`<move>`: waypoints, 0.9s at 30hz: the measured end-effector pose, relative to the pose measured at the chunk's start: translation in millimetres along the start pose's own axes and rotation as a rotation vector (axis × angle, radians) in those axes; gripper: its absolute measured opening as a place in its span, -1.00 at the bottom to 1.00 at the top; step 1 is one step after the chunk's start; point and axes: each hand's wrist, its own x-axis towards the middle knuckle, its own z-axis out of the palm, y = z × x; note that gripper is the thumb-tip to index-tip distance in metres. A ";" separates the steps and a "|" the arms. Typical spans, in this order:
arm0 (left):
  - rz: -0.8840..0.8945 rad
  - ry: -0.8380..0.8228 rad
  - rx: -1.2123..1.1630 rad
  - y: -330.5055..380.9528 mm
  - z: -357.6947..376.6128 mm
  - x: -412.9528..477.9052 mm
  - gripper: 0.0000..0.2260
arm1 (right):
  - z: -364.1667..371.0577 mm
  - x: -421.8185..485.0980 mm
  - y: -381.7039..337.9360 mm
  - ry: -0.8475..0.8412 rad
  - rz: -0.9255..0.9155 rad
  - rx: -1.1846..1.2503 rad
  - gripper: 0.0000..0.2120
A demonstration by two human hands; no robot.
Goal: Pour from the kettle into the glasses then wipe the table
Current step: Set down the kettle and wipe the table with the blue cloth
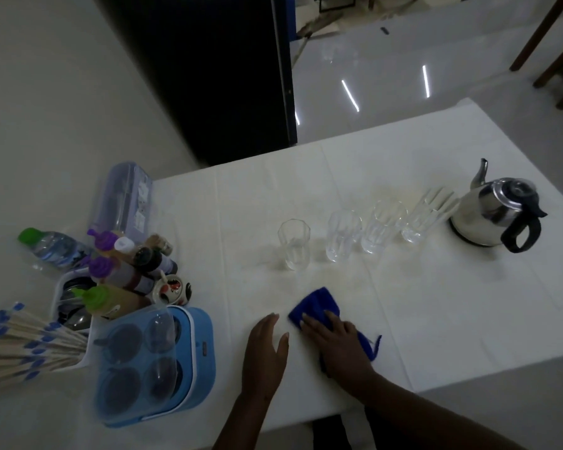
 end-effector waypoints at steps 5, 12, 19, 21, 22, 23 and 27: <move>-0.016 0.016 -0.016 -3.1 -3.0 4.5 -0.62 | -22.5 -11.2 53.8 0.011 0.097 -0.040 -0.13; 0.023 -0.008 -0.003 10.1 9.2 3.5 -0.62 | -25.2 26.1 21.4 0.095 0.361 0.114 -0.20; 0.112 -0.047 0.010 23.9 26.8 6.2 -0.63 | -30.0 -23.1 84.6 -0.031 0.171 0.011 -0.11; 0.134 -0.047 0.031 29.6 33.3 9.7 -0.63 | -38.6 -27.8 101.5 -0.020 0.230 0.005 -0.17; 0.139 -0.043 0.038 34.0 37.1 11.4 -0.63 | -44.3 -29.8 109.5 -0.005 0.264 -0.003 -0.20; 0.142 -0.040 0.040 40.0 40.9 13.6 -0.63 | -50.2 -31.6 117.2 0.014 0.298 -0.013 -0.23; 0.179 -0.049 0.045 70.2 60.9 22.1 -0.64 | -70.5 -36.9 147.3 0.045 0.394 0.020 -0.29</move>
